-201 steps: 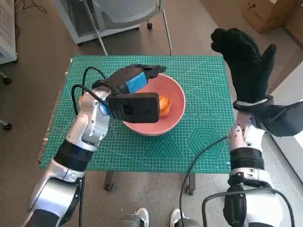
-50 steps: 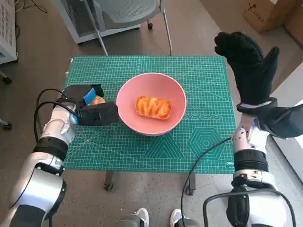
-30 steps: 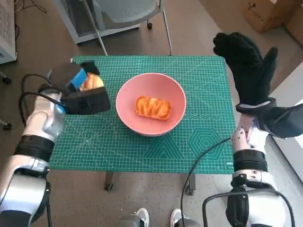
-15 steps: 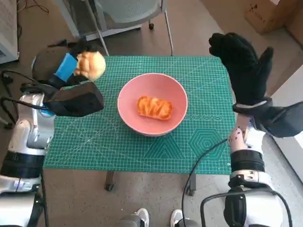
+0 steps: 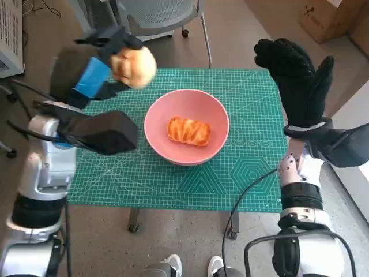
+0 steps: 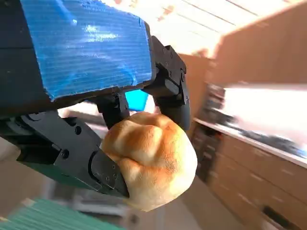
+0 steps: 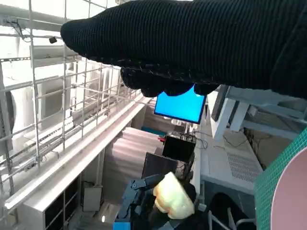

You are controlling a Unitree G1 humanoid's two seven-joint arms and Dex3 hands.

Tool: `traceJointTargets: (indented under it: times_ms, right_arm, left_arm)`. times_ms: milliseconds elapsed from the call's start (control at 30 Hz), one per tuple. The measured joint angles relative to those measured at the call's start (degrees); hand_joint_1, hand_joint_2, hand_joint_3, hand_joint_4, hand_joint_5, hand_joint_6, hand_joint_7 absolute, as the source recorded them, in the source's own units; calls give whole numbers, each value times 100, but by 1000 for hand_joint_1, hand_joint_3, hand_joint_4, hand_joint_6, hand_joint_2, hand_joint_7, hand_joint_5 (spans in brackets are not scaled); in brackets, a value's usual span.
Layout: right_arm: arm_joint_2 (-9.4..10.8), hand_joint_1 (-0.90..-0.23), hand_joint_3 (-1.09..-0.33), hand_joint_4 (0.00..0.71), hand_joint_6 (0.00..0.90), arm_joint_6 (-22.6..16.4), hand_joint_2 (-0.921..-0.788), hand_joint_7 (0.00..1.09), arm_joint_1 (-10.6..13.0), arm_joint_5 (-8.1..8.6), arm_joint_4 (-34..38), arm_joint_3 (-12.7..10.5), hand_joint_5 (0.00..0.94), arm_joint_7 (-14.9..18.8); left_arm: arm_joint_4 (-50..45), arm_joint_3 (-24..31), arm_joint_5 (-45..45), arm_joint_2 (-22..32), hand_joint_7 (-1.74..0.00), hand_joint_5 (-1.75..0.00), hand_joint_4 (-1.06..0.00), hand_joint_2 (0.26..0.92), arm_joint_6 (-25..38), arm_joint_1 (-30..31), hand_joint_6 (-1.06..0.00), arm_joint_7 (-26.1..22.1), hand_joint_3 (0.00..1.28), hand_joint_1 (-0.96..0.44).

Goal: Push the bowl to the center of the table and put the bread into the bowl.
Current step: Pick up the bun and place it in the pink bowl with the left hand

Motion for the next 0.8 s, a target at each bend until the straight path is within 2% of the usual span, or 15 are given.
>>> traceJointTargets:
  times_ms: [367, 800]
  right_arm:
    - [-11, -641, -626, 264, 403, -5, -921, 2, 30, -6, -17, 0, 0, 2]
    - [-19, -639, -618, 265, 405, -83, -921, 2, 124, -17, -159, 23, 1, -37]
  left_arm:
    - [754, -311, -157, -537, -1114, -1086, -767, 920, -517, -127, -663, -120, 18, 2]
    - [1910, -551, -82, -888, -1172, -1061, -752, 920, -1147, -433, -649, 103, 30, 1]
